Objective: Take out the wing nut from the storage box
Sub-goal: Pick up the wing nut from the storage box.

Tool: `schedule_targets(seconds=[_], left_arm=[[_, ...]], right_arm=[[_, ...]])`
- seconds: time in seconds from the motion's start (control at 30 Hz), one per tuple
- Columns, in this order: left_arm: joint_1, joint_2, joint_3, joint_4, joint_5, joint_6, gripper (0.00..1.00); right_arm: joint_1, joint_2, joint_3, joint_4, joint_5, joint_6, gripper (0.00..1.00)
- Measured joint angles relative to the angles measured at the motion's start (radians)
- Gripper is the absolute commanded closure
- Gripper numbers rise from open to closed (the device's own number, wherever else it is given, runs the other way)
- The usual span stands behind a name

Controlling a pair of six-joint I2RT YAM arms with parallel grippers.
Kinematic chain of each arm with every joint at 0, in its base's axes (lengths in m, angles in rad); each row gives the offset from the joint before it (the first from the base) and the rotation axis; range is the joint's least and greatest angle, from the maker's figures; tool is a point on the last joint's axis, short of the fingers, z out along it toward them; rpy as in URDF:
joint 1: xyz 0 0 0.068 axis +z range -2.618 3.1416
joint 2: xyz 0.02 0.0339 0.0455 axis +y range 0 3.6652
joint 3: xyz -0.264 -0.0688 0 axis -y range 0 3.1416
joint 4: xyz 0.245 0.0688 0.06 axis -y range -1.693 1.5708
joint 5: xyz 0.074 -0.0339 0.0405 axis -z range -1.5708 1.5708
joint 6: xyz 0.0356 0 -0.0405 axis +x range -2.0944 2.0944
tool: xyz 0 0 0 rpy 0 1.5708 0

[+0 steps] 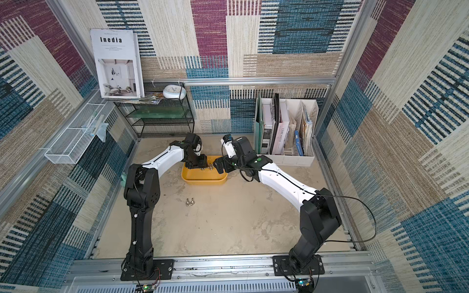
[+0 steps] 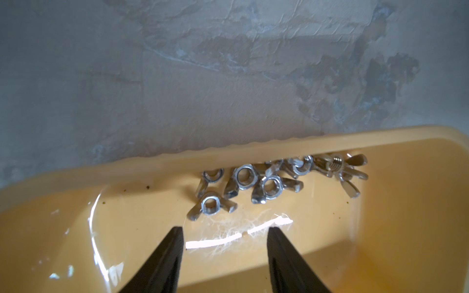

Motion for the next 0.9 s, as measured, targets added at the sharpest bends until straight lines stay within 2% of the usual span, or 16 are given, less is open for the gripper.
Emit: schedule_targets(seconds=[0.4, 0.8, 0.87, 0.9], left_arm=[[0.002, 0.050, 0.021, 0.004, 0.023, 0.046, 0.45], [-0.010, -0.034, -0.082, 0.020, 0.053, 0.037, 0.49], [-0.014, -0.037, -0.088, 0.026, 0.052, 0.037, 0.47], [-0.016, -0.038, -0.089, 0.027, 0.051, 0.037, 0.42]], right_arm=[[-0.006, 0.005, 0.010, -0.019, 0.007, 0.000, 0.01], [-0.007, 0.005, 0.007, -0.019, -0.002, 0.004, 0.01], [-0.007, 0.005, 0.007, -0.019, -0.006, 0.004, 0.01], [-0.007, 0.005, 0.007, -0.019, -0.012, 0.004, 0.01]])
